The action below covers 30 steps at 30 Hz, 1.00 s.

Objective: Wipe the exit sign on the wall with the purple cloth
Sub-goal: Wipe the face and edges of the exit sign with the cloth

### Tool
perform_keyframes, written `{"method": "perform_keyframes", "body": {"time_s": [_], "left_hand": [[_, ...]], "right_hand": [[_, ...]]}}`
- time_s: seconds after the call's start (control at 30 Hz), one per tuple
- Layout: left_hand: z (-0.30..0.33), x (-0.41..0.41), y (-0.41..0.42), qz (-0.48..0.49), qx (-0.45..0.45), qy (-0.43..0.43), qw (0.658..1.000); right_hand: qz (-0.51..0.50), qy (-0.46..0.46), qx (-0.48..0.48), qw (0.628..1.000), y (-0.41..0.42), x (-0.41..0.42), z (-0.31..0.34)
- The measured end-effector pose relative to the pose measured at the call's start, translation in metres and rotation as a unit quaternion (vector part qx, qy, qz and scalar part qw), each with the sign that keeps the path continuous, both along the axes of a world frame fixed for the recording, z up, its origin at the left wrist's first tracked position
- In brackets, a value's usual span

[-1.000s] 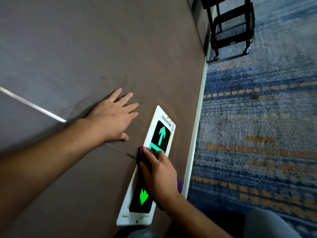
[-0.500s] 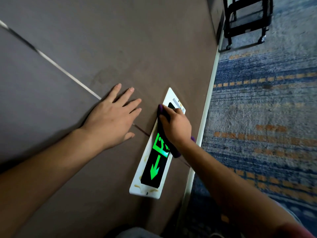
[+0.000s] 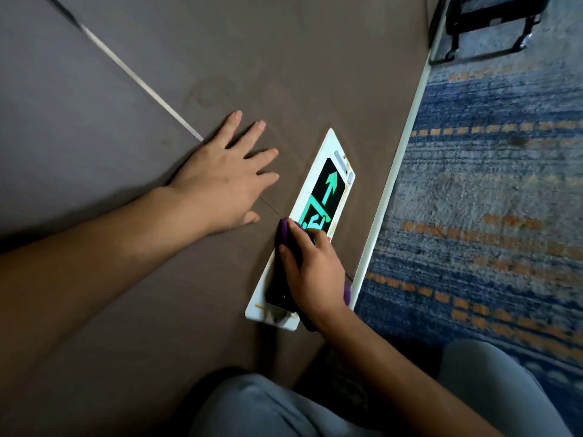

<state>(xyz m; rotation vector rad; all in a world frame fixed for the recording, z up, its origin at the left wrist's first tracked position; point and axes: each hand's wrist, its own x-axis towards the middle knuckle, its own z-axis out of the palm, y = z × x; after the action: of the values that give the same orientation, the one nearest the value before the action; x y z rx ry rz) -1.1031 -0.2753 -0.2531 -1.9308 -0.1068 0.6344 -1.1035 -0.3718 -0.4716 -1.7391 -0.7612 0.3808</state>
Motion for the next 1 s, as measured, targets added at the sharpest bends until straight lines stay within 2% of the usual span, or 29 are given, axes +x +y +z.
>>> {"method": "perform_keyframes", "body": {"time_s": [0.37,0.5,0.73,1.0], "left_hand": [[-0.009,0.002,-0.008,0.015,0.026,0.018,0.999],[-0.006,-0.002,-0.007,0.004,0.035,0.017,0.999],[-0.004,-0.016,-0.011,-0.035,0.064,0.020,0.997],[-0.006,-0.025,-0.015,-0.028,0.067,0.011,0.997]], "right_hand": [[0.017,-0.023,-0.031,0.999,-0.002,0.006,0.006],[0.035,-0.022,-0.001,0.999,-0.003,0.008,0.003],[-0.011,0.012,0.034,0.999,0.010,0.028,-0.008],[-0.065,0.038,0.044,0.996,0.042,0.063,-0.005]]}}
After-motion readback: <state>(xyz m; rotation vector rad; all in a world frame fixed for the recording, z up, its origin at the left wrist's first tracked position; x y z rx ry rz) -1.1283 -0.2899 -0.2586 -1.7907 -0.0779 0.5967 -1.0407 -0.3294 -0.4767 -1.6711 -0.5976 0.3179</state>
